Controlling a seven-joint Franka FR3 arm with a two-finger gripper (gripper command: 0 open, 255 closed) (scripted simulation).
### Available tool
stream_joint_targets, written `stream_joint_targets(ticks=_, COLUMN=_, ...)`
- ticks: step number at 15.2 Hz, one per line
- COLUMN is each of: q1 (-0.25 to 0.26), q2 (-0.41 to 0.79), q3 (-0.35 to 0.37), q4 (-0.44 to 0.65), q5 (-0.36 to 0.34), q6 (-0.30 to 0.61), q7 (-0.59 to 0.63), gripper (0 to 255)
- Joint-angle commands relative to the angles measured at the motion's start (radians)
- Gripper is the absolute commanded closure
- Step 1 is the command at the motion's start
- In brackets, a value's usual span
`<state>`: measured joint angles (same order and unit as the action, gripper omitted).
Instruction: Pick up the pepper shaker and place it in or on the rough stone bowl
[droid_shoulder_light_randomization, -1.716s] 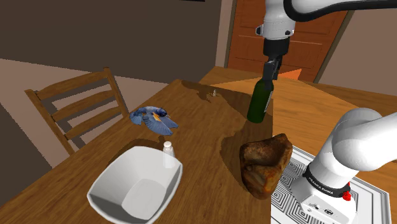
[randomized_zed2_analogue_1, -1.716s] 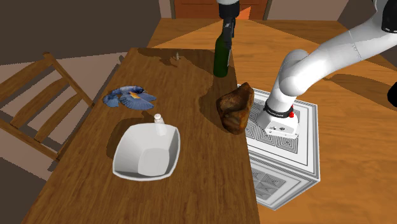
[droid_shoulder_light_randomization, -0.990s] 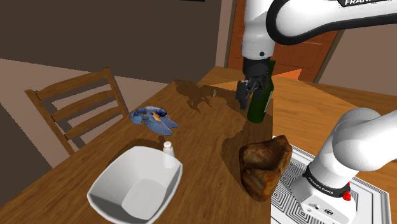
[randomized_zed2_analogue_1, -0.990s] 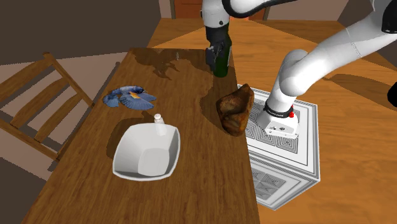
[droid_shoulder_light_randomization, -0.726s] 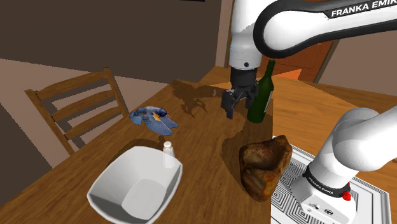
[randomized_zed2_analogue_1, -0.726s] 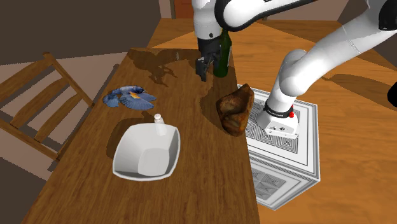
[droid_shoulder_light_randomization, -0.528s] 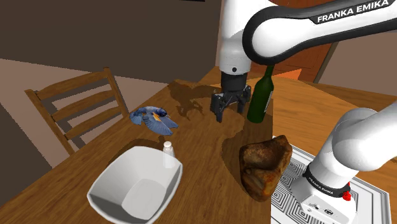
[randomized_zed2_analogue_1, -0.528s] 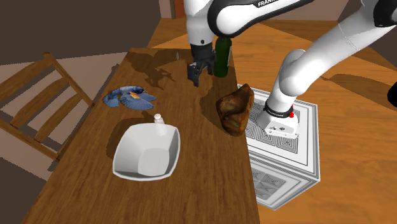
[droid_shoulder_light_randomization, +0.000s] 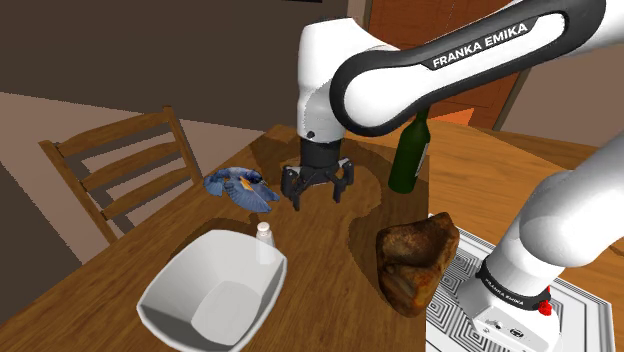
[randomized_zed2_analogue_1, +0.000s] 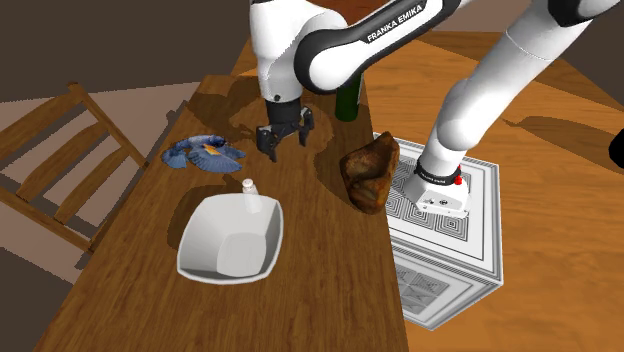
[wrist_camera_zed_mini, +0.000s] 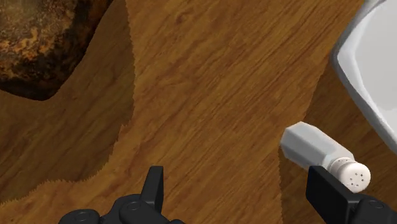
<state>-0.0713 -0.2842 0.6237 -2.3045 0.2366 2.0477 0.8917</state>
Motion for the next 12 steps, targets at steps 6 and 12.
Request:
stream_joint_targets(ticks=6, q1=-0.038, q2=0.307, q3=0.114, q4=0.188, q5=-0.201, q6=0.133, q7=0.376, gripper=0)
stream_joint_targets(ticks=12, q1=-0.006, q2=0.431, q3=0.106, q4=0.241, q5=-0.309, q6=0.188, q7=0.507, gripper=0)
